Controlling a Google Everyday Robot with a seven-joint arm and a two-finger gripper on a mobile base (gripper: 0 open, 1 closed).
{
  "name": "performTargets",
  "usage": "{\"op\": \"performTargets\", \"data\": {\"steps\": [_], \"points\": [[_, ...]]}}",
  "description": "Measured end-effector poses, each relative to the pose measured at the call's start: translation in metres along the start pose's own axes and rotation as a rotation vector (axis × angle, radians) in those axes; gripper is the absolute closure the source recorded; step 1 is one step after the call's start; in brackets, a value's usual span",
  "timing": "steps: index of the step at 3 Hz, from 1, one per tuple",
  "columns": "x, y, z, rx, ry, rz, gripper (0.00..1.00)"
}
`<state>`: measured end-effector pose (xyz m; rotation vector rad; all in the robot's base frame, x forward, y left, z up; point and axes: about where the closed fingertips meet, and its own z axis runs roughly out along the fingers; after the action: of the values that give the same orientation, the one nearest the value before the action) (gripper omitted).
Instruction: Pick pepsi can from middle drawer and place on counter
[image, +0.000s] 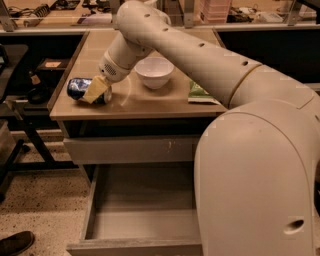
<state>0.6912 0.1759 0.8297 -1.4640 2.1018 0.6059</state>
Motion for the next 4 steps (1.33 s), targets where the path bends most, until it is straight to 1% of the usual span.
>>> {"op": "performTargets", "data": {"steps": [1, 4], "points": [[0.0000, 0.0000, 0.0003, 0.000, 0.000, 0.000, 0.82], [0.0000, 0.0001, 0.0004, -0.001, 0.000, 0.000, 0.13]]}}
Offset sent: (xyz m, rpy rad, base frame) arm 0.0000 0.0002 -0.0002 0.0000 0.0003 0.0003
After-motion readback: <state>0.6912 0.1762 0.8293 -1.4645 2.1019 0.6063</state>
